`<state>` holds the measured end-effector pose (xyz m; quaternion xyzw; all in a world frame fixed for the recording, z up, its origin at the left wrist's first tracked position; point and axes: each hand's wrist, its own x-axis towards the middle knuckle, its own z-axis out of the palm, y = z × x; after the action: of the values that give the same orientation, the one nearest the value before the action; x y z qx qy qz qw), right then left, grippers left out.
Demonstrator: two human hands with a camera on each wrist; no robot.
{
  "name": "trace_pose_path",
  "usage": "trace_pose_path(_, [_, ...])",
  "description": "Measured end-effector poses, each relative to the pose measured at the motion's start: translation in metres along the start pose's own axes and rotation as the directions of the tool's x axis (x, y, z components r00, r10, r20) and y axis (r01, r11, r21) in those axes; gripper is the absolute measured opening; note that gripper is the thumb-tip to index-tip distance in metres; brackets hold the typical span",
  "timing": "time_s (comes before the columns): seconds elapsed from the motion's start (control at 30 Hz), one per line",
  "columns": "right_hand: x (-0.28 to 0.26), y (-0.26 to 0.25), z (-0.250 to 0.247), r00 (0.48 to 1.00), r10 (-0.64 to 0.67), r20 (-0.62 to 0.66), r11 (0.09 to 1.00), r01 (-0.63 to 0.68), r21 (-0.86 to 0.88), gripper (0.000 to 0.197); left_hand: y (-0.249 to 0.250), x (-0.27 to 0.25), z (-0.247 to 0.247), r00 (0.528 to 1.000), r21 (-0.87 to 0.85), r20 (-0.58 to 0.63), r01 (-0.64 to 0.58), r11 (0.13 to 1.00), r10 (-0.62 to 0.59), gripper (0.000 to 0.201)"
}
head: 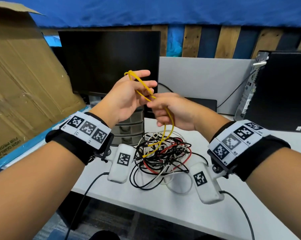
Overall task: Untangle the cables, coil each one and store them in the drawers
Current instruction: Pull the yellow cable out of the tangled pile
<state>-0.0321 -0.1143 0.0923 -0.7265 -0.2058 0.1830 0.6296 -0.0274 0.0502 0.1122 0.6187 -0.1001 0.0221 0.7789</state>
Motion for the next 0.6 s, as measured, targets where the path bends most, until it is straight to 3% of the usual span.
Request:
trace_pose_path(0.07, [0.003,0.006,-0.014,0.991,-0.005,-0.131,0.970,-0.027,-0.241,0.021,0.003,0.002,-0.008,0.999,-0.030,0.036,-0.005,1.000,0.006,0.047])
trace_pose_path(0.2, [0.001,0.014,-0.048,0.909,-0.022,-0.417,0.909,-0.155,-0.386,0.023,0.013,0.000,-0.024,0.994,-0.200,0.097,-0.026,0.979,0.047,0.045])
trace_pose_path(0.3, [-0.005,0.016,-0.080,0.787,-0.032,-0.616,0.854,-0.299,-0.426,0.016,0.021,-0.004,-0.032,0.990,-0.263,0.138,0.037,0.964,0.000,0.035])
trace_pose_path(0.4, [-0.010,0.013,-0.112,0.619,-0.037,-0.784,0.818,-0.432,-0.379,0.003,0.020,0.002,-0.031,0.997,-0.065,0.012,0.076,0.995,-0.076,0.026])
trace_pose_path(0.43, [-0.011,0.011,-0.121,0.584,-0.018,-0.812,0.809,-0.468,-0.354,0.011,0.016,0.005,-0.029,0.996,-0.002,-0.030,0.089,0.996,-0.089,0.021])
trace_pose_path(0.53, [-0.010,0.006,-0.130,0.570,0.025,-0.821,0.813,-0.489,-0.316,0.043,0.002,0.010,-0.019,0.995,0.163,-0.099,0.048,0.985,-0.032,0.010])
trace_pose_path(0.6, [-0.014,0.004,-0.128,0.635,0.065,-0.770,0.863,-0.423,-0.276,0.049,-0.011,0.014,-0.013,0.995,0.231,-0.104,0.028,0.972,-0.004,0.016])
